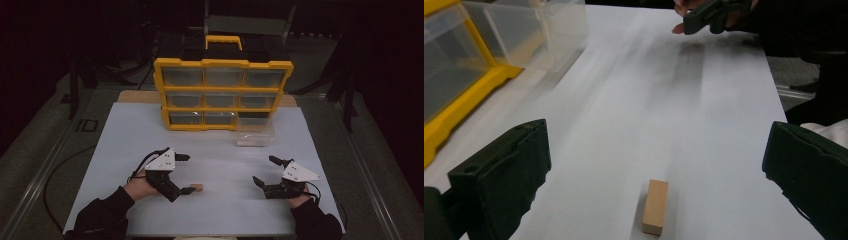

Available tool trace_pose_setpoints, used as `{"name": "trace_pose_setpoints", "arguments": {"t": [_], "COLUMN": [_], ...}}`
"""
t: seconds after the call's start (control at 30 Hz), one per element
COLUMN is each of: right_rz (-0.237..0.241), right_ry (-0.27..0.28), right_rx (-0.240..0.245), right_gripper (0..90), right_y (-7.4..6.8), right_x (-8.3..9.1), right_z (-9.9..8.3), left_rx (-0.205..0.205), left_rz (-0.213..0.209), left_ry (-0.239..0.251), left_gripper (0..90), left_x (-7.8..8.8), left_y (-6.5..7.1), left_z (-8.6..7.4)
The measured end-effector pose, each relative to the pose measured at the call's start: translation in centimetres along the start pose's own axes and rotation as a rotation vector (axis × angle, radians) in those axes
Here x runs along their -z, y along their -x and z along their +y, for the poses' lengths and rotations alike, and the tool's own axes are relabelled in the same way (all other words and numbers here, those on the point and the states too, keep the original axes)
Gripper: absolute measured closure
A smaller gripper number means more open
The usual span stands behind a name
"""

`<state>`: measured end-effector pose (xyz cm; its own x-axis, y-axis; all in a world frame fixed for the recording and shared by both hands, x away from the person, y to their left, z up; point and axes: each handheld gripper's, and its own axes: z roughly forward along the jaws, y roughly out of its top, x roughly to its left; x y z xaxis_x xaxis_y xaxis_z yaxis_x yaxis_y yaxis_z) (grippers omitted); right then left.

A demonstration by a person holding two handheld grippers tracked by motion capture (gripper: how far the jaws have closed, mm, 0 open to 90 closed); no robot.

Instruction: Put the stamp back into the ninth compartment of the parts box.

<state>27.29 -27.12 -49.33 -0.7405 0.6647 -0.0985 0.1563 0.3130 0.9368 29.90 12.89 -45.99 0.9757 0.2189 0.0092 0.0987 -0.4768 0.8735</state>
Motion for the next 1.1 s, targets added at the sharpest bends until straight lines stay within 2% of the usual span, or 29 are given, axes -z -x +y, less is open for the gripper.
{"name": "trace_pose_setpoints", "arguments": {"t": [0.17, 0.6, 0.73, 0.8, 1.1], "right_rz": [-0.001, 0.004, 0.004, 0.004, 0.006], "right_ry": [-0.003, -0.002, -0.004, -0.004, -0.008], "right_rx": [0.005, 0.003, 0.003, 0.001, 0.004], "right_gripper": [8.7, 8.7, 8.7, 8.7, 8.7], "right_y": [0.0, 0.0, 0.0, 0.0, 0.0], "right_x": [0.0, -0.1, -0.1, -0.1, -0.1], "right_z": [0.0, 0.0, 0.0, 0.0, -0.1], "left_rx": [0.005, 0.027, 0.029, 0.034, 0.04], "left_rz": [-0.014, -0.027, -0.037, -0.055, -0.072], "left_ry": [-0.014, -0.097, -0.116, -0.128, -0.162], "left_gripper": [0.0, 0.0, 0.0, 0.0, 2.6], "left_x": [-0.6, -2.3, -2.6, -2.8, -3.4], "left_y": [0.0, -0.3, -0.4, -0.4, -0.5], "left_z": [-0.5, -2.1, -2.5, -2.7, -3.2]}}
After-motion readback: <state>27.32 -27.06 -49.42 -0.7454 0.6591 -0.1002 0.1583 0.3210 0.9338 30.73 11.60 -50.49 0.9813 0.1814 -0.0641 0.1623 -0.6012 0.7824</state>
